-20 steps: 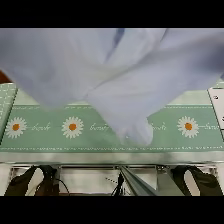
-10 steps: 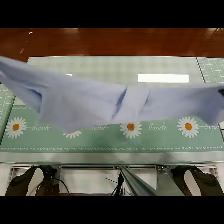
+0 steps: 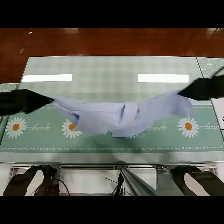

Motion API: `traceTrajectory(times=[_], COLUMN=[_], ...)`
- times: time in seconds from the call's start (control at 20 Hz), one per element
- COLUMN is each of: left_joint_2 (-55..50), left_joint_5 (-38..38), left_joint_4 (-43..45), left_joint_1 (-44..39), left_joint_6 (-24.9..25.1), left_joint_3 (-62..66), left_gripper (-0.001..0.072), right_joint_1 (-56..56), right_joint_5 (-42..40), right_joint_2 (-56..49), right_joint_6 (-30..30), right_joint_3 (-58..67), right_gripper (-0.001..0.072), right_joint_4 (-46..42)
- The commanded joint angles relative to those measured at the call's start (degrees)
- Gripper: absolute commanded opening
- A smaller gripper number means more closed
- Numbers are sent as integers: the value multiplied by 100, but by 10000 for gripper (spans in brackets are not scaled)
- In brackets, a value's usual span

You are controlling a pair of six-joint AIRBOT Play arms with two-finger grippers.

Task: Fold the shirts.

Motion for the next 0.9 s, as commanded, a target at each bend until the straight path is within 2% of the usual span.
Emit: traceTrajectory(times=[0.0,0.1,0.25,0.4,0.55,0.65,0.7,0.85], left_joint_2=[-415,-885,-1770,-2634,-2874,-2857,-2857,-2848], left_joint_5=[1502,1947,2354,2341,2350,2061,1648,341], left_joint_4=[20,103,168,-76,-271,-264,-262,-63], left_joint_1=[-501,-535,-555,-599,-514,-249,-37,492], left_joint_6=[562,758,774,778,796,820,981,1123], left_joint_3=[-1075,-1322,-1495,-1491,-1379,-1038,-763,-66], left_gripper=[22,22,22,22,40,265,329,335], right_joint_1=[568,566,566,566,566,566,566,566], right_joint_5=[-1180,-1193,-1209,-1379,-1683,-1690,-1681,-1690], right_joint_2=[-1001,-1530,-2197,-2551,-2573,-2573,-2573,-2573], right_joint_6=[-15,-15,-20,-22,-111,-170,-214,-264], right_joint_3=[-96,-96,-96,-96,-96,-96,-96,-96], right_gripper=[19,20,19,19,19,20,19,19], right_joint_4=[-621,-588,-595,-592,-595,-595,-595,-595])
